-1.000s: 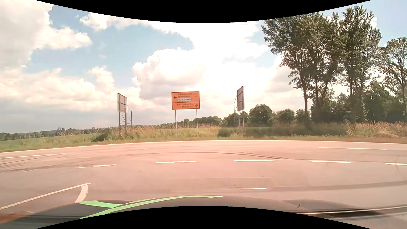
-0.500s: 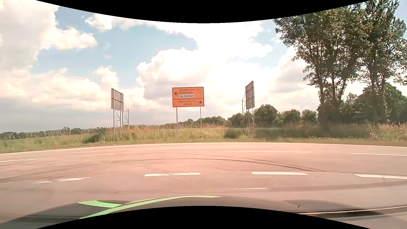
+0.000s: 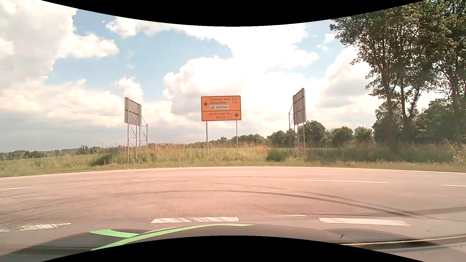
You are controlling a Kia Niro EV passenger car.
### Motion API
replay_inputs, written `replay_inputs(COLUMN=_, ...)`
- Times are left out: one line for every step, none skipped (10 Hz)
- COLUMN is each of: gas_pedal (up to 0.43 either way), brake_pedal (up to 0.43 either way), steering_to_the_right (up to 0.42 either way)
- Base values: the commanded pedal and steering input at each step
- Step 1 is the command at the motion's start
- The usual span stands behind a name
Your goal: Follow the waypoints while adhering to traffic rules and regulations
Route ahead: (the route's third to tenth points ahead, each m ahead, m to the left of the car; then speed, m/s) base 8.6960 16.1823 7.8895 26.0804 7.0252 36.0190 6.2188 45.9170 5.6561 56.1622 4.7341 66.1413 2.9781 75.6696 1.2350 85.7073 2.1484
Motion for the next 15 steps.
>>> replay_inputs(gas_pedal=0.0, brake_pedal=0.244, steering_to_the_right=-0.104)
replay_inputs(gas_pedal=0.0, brake_pedal=0.244, steering_to_the_right=-0.104)
replay_inputs(gas_pedal=0.0, brake_pedal=0.238, steering_to_the_right=-0.104)
replay_inputs(gas_pedal=0.0, brake_pedal=0.232, steering_to_the_right=-0.105)
replay_inputs(gas_pedal=0.0, brake_pedal=0.232, steering_to_the_right=-0.108)
replay_inputs(gas_pedal=0.0, brake_pedal=0.232, steering_to_the_right=-0.12)
replay_inputs(gas_pedal=0.0, brake_pedal=0.232, steering_to_the_right=-0.135)
replay_inputs(gas_pedal=0.0, brake_pedal=0.183, steering_to_the_right=-0.154)
replay_inputs(gas_pedal=0.0, brake_pedal=0.0, steering_to_the_right=-0.171)
replay_inputs(gas_pedal=0.0, brake_pedal=0.0, steering_to_the_right=-0.184)
replay_inputs(gas_pedal=0.0, brake_pedal=0.0, steering_to_the_right=-0.196)
replay_inputs(gas_pedal=0.098, brake_pedal=0.0, steering_to_the_right=-0.207)
replay_inputs(gas_pedal=0.197, brake_pedal=0.0, steering_to_the_right=-0.227)
replay_inputs(gas_pedal=0.28, brake_pedal=0.0, steering_to_the_right=-0.249)
replay_inputs(gas_pedal=0.311, brake_pedal=0.0, steering_to_the_right=-0.27)
